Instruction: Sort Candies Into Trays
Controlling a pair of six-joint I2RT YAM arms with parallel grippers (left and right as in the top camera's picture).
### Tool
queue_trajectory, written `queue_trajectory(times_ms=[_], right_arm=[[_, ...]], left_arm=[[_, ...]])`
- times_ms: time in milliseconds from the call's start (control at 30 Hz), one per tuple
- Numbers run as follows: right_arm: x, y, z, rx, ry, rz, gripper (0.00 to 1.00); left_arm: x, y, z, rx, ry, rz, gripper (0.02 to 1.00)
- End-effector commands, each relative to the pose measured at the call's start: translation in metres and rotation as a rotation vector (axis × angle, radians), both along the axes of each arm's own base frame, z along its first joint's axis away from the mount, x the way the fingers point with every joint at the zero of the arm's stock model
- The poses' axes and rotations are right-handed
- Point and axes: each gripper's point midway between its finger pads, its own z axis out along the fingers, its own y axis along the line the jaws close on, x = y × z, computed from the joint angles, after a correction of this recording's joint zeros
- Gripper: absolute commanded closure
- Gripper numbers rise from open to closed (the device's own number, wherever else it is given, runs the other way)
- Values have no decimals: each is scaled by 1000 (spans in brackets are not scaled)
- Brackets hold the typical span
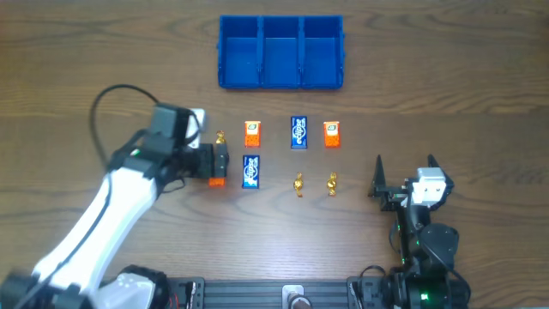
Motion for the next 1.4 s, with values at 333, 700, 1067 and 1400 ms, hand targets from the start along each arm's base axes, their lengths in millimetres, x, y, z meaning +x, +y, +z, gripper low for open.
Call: queue_trajectory(times_ms=[333, 700, 1067, 1400], right_arm=[[0, -1, -1, -11, 2, -1, 3], [0, -1, -1, -11, 2, -1, 3], [0, -1, -1, -11, 2, -1, 3], [0, -1, -1, -11, 2, -1, 3]], left_arm=[[-17, 0, -72, 214, 209, 74, 71], [-3, -5, -83, 213, 182, 77, 185], [0, -13, -82, 209, 166, 71, 713], [70, -25, 56, 157, -118, 208, 785]])
